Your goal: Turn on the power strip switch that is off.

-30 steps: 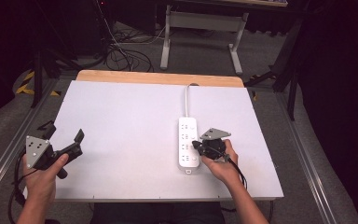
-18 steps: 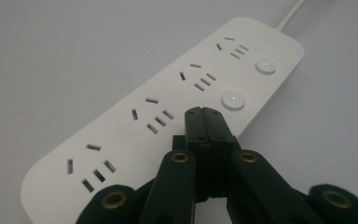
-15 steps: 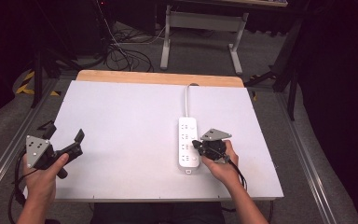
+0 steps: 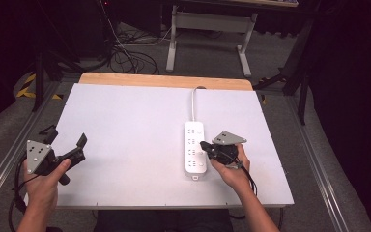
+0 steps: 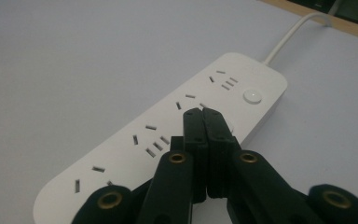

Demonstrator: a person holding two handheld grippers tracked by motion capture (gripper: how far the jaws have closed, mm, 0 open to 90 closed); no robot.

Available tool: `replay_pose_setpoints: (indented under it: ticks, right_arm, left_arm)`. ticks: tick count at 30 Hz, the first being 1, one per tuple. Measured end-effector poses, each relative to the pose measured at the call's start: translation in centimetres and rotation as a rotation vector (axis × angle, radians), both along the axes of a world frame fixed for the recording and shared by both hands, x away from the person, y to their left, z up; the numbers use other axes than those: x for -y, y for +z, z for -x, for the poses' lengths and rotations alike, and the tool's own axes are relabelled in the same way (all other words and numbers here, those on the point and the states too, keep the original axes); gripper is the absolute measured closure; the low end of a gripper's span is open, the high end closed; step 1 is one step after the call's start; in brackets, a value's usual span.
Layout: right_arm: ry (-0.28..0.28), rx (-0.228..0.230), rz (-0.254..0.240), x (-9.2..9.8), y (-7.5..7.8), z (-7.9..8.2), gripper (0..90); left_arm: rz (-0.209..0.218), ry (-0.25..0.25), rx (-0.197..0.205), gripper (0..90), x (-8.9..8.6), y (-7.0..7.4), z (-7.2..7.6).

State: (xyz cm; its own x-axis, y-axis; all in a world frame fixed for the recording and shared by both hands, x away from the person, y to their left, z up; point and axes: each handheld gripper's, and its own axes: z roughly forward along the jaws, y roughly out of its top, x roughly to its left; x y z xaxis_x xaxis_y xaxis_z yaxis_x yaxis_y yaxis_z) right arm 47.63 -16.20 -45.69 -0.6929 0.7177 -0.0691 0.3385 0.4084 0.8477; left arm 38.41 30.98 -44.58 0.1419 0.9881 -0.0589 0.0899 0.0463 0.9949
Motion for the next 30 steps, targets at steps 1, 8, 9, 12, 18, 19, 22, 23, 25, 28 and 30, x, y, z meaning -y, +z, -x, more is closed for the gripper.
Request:
replay_pose_setpoints:
  ticks: [1,8,9,12,18,19,22,23,25,28,30]
  right_arm:
    - [-0.005,0.009,-0.013,0.2,0.2,0.0,89.3]
    - [-0.023,0.066,-0.069,0.9,0.9,0.3,85.4]
    - [-0.025,0.072,-0.077,1.0,0.9,0.3,85.0]
    - [-0.032,0.095,-0.082,1.2,1.1,0.4,82.6]
    - [-0.040,0.114,-0.093,1.5,1.4,0.5,76.0]
    - [-0.047,0.118,-0.093,1.5,1.4,0.6,74.5]
    - [-0.052,0.121,-0.093,1.7,1.4,0.5,74.0]
    - [-0.054,0.121,-0.093,1.8,1.5,0.6,73.9]
    - [-0.056,0.126,-0.097,1.8,1.5,0.6,73.6]
    - [-0.059,0.135,-0.108,2.1,1.7,0.7,71.9]
    - [-0.061,0.141,-0.120,2.3,1.8,0.8,71.0]
  left_arm:
    - [0.000,-0.001,-0.001,9.0,0.0,0.0,0.0]
    - [-0.003,-0.001,-0.001,9.1,0.0,0.0,0.0]
    - [-0.002,-0.001,-0.001,9.0,0.0,0.0,0.0]
    - [-0.005,-0.002,-0.002,9.0,0.0,0.0,-0.1]
    - [0.000,-0.005,-0.004,9.0,0.0,0.0,-0.1]
    - [-0.001,-0.004,-0.003,9.0,0.0,0.0,-0.1]
    - [-0.002,-0.005,-0.004,9.1,0.0,0.0,-0.1]
    - [-0.002,-0.005,-0.004,9.1,0.0,0.0,-0.1]
    - [-0.003,-0.009,-0.004,9.1,0.1,0.0,-0.2]
    - [0.002,-0.009,-0.002,9.1,0.2,0.0,-0.2]
    - [-0.002,-0.009,-0.002,9.1,0.1,0.0,-0.2]
